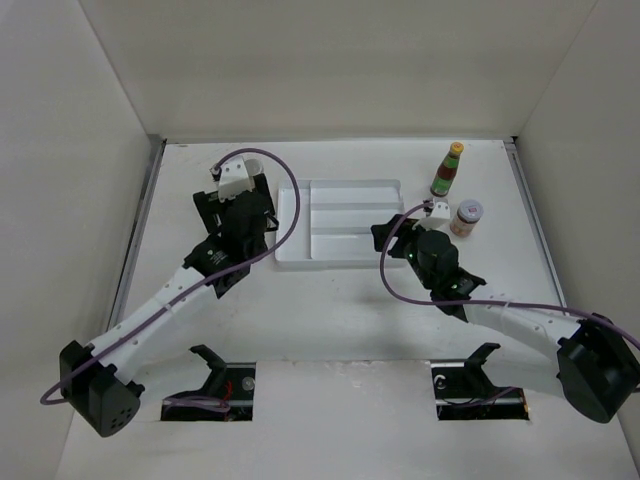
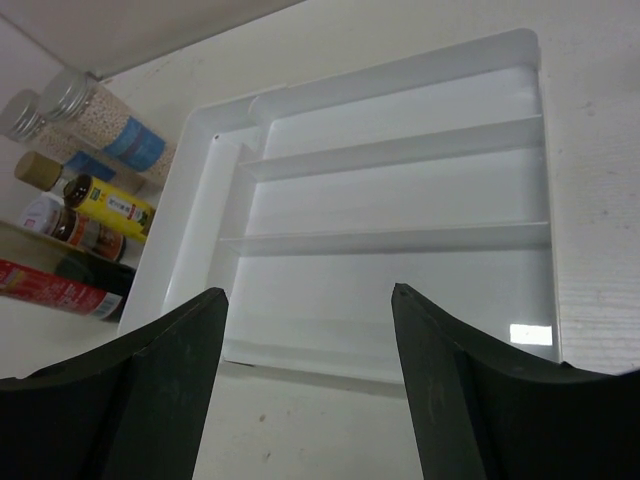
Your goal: Organize the condiment bottles
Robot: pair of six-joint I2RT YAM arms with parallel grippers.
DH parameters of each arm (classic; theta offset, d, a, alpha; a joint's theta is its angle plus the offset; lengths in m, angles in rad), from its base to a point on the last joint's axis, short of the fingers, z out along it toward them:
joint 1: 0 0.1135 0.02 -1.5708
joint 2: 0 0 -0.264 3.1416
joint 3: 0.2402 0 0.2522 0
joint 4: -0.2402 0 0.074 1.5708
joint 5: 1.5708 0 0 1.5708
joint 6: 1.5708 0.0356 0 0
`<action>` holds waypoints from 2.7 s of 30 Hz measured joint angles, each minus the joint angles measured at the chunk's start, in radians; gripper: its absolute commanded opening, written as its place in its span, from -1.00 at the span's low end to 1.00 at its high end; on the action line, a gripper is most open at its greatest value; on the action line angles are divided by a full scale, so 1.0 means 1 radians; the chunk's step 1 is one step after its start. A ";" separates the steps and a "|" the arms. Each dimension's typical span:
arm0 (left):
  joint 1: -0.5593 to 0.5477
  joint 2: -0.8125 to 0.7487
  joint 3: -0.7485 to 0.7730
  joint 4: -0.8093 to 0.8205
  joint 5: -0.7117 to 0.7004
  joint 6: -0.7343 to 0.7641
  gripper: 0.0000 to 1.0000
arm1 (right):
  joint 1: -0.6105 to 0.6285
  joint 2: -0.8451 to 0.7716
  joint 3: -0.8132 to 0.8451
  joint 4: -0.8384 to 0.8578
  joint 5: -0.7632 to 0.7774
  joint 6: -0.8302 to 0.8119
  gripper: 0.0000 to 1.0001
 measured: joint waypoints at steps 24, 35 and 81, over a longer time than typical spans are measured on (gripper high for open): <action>0.190 0.169 -0.027 0.149 0.169 -0.060 -0.52 | 0.000 0.023 -0.005 0.022 -0.057 0.000 0.49; 0.139 -0.015 -0.100 0.090 0.142 -0.036 -0.75 | -0.009 0.023 -0.010 0.023 -0.063 0.001 0.48; 0.182 0.802 0.597 0.281 0.434 0.098 -0.76 | -0.023 0.037 -0.027 0.048 -0.062 0.015 0.53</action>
